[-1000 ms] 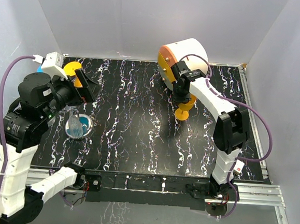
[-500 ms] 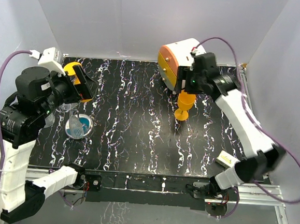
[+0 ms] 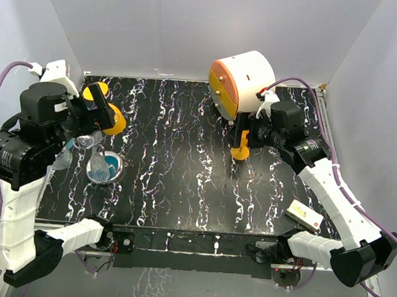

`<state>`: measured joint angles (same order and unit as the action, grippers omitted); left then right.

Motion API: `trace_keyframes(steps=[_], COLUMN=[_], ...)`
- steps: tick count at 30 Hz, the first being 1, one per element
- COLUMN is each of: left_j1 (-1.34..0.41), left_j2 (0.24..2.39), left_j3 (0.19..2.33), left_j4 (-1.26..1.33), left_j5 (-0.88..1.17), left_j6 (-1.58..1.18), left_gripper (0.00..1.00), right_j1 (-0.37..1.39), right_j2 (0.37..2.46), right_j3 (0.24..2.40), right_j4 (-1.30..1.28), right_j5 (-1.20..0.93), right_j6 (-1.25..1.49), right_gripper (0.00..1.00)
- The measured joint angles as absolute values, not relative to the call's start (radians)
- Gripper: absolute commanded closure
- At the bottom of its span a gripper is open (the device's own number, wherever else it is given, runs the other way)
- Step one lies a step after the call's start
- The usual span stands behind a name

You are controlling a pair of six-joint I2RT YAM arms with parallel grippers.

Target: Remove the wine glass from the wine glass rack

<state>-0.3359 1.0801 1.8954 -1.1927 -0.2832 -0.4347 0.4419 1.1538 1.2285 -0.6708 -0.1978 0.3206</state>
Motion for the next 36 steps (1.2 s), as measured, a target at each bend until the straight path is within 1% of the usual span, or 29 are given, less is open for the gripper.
trace_keyframes(steps=[6,14,20,24,28,32,36], left_j1=[-0.336,-0.336,-0.334,-0.314,-0.235,-0.156,-0.133], left_j2=[1.15,1.364,1.53,1.562,1.561,1.552,1.545], left_j3=[1.988,2.028,2.129,2.152,2.141,2.094,2.048], left_j4=[-1.216,-1.148,-1.103,-1.087,-1.071,-1.052,-1.049], left_j5=[-0.38,-0.438,-0.5,-0.517,-0.489,-0.45,-0.418], left_j6=[-0.39,-0.342,-0.289,-0.27,-0.265,-0.266,-0.271], left_gripper=[0.01,0.01,0.01,0.01,0.01,0.01,0.01], right_j1=[0.442,0.442,0.442,0.442,0.442,0.442,0.442], right_j2=[1.154,1.153,1.152,1.149,1.145,1.144,1.144], right_j3=[1.227,1.227,1.227,1.227,1.227,1.227,1.227], right_j4=[-0.601,-0.57,-0.573,-0.574,-0.574,-0.574,-0.574], right_j5=[-0.27,-0.323,-0.325,-0.325,-0.325,-0.324,-0.324], right_j6=[0.323,0.324,0.321,0.32,0.32,0.32,0.319], right_gripper=[0.12,0.12,0.12,0.12,0.12,0.11,0.12])
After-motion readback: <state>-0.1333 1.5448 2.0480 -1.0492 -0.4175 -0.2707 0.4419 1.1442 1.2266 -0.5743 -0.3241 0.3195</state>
